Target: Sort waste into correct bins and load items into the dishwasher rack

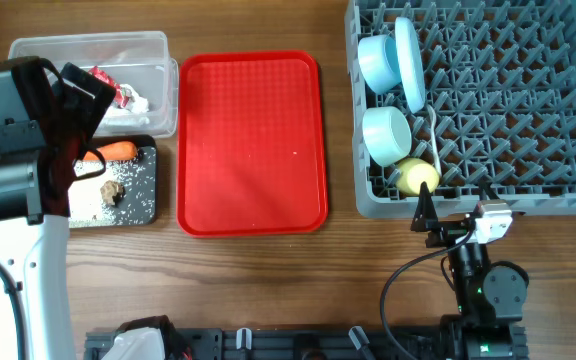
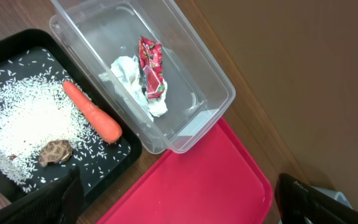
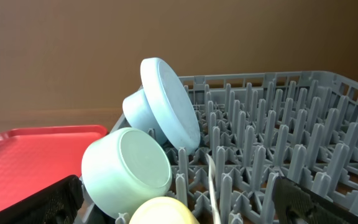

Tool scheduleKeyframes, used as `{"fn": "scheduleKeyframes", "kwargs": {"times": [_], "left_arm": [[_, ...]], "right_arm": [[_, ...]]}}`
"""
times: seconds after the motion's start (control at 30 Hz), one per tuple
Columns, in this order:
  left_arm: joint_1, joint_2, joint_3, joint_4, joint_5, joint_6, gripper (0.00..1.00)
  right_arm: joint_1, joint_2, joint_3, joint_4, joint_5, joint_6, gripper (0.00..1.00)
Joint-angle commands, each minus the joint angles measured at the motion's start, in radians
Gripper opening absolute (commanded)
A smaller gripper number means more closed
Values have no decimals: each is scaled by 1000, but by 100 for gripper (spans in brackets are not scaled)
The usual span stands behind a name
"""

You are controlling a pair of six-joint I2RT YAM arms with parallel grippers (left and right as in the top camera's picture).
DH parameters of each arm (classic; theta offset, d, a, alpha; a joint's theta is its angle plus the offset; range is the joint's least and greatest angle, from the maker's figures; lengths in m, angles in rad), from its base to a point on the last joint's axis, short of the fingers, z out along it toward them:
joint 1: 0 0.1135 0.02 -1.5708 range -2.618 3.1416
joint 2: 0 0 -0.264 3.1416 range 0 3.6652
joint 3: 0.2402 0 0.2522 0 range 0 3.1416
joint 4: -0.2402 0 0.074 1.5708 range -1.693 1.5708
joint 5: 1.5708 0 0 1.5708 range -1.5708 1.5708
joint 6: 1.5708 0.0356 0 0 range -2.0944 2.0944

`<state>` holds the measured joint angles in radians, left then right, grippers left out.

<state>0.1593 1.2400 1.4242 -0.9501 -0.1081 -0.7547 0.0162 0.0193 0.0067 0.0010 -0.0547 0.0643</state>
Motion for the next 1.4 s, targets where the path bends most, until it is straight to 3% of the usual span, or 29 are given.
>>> {"fn": "scheduleKeyframes", "kwargs": {"times": [0.0, 0.37, 0.53, 0.63, 0.83, 0.93, 1.07, 1.37], "left_arm": [[6, 3, 1, 2, -17, -12, 100], [6, 1, 0, -22, -17, -12, 100], [-1, -113, -58, -58, -14, -13, 100], [-34, -263, -256, 126, -8, 30, 100], [-87, -644, -858, 742, 167, 290, 100], [-97, -825, -1101, 921, 192, 305, 100], [-99, -1022, -1279, 950, 201, 303, 100], [-99, -1191, -1419, 921, 167, 336, 100]], "right_arm": [[-3, -16, -2, 2, 10, 16, 100], [-3, -16, -2, 2, 10, 16, 100], [-3, -16, -2, 2, 10, 17, 100], [-3, -16, -2, 2, 10, 17, 100], [-3, -16, -2, 2, 10, 17, 100], [-3, -16, -2, 2, 10, 17, 100], [-3, -16, -2, 2, 10, 17, 100], [-3, -16, -2, 2, 10, 17, 100]]}}
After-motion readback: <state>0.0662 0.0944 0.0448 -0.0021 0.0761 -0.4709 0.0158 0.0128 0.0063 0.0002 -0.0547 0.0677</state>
